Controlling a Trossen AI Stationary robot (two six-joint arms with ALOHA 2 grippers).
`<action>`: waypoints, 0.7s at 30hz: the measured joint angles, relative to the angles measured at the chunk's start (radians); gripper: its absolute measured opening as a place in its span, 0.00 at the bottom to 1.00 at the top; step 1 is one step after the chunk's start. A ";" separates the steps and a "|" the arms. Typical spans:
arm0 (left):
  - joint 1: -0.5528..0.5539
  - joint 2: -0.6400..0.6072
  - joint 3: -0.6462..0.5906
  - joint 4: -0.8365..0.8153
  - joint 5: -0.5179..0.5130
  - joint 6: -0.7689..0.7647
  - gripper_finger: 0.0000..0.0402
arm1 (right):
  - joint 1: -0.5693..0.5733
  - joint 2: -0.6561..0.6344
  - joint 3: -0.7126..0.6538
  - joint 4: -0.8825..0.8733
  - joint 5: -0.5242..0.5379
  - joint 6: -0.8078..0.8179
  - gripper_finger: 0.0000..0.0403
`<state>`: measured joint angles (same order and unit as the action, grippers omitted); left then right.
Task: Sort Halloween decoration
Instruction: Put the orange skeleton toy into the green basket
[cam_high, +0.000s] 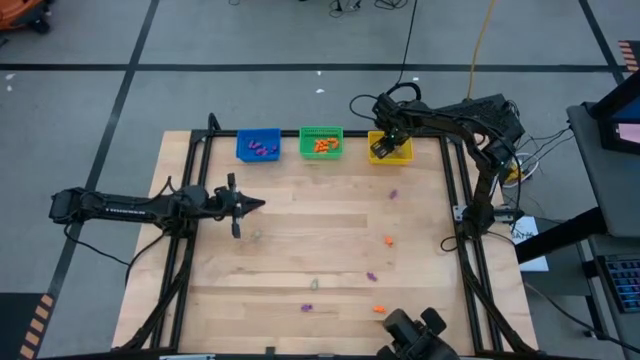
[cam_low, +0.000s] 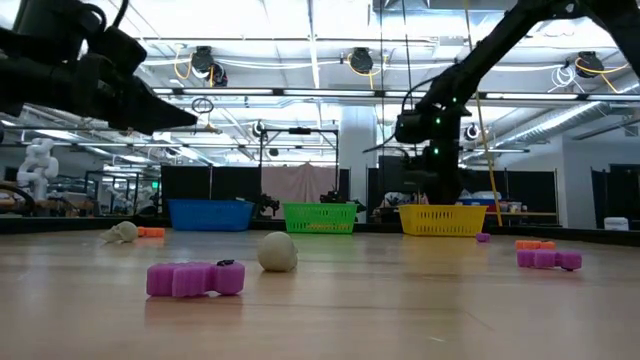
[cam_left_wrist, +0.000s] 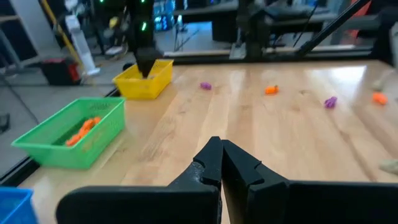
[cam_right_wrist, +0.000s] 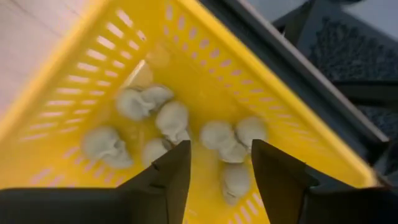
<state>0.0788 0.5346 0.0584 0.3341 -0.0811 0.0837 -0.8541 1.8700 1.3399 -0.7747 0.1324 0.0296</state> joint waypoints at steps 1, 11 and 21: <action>0.000 0.000 0.011 -0.027 -0.007 -0.001 0.02 | 0.004 -0.013 0.000 0.001 0.003 -0.006 0.39; -0.001 0.009 0.128 -0.251 -0.032 -0.081 0.02 | 0.093 -0.223 -0.080 0.186 -0.002 -0.056 0.12; 0.000 0.152 0.300 -0.589 -0.126 -0.140 0.02 | 0.305 -0.474 -0.464 0.665 -0.002 -0.026 0.02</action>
<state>0.0788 0.6865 0.3583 -0.2550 -0.2076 -0.0559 -0.5494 1.3962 0.8761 -0.1098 0.1303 0.0036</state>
